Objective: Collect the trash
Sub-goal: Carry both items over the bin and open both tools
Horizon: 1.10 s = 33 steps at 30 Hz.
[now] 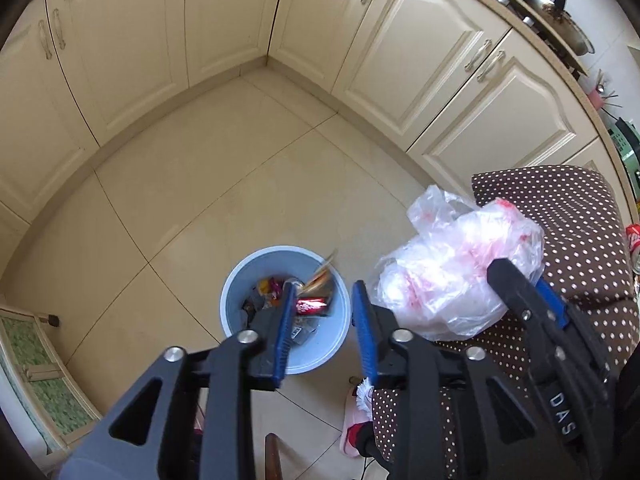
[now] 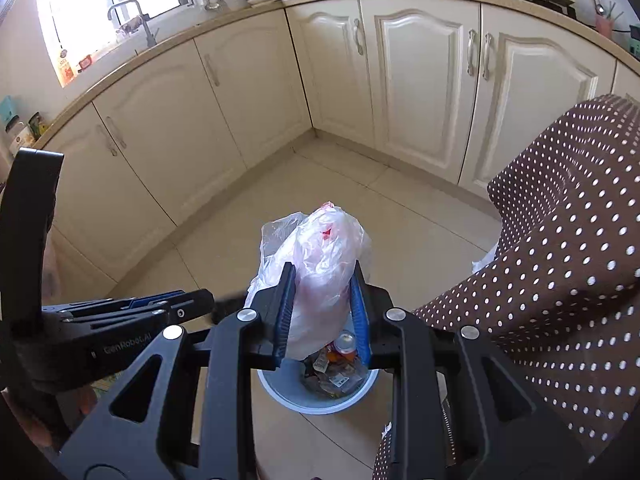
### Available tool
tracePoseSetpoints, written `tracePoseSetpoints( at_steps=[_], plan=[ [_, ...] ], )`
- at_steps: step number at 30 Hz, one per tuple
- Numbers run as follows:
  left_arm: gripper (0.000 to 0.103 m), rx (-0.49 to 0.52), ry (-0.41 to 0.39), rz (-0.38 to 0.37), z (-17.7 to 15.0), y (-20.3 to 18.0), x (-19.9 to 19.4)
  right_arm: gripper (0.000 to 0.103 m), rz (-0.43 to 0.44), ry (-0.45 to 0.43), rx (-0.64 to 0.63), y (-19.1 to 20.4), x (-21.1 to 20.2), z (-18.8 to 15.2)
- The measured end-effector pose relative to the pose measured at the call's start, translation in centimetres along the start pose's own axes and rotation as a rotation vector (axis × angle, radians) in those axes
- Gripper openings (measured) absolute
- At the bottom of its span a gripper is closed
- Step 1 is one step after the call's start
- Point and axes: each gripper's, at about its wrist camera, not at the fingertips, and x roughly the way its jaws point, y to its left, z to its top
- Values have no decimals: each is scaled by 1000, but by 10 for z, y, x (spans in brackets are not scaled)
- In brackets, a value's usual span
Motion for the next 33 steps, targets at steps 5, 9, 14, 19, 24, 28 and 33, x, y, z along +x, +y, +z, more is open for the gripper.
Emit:
tracePoseSetpoints(
  at_steps=[5,9,14,19,24,28,33],
  plan=[
    [37,-2,8,12,-2,-1,7,26,-2,30,13,-8,13,-4],
    [38,-2,7,21,-3,-2,9,26,3,41,18,-9,18,-7],
    [38,-8,3,30,1,-3,10,27,9,50,18,-7,22,-7],
    [38,-16,-4,35,2,-3,9,27,21,60,19,-3,28,-8],
    [39,-33,-8,28,1,2,5,29,38,60,31,1,32,-8],
    [39,-37,-20,23,1,7,-1,36,55,60,60,4,33,-6],
    [39,-44,-32,21,-1,7,-8,41,71,53,79,6,30,-4]
  ],
)
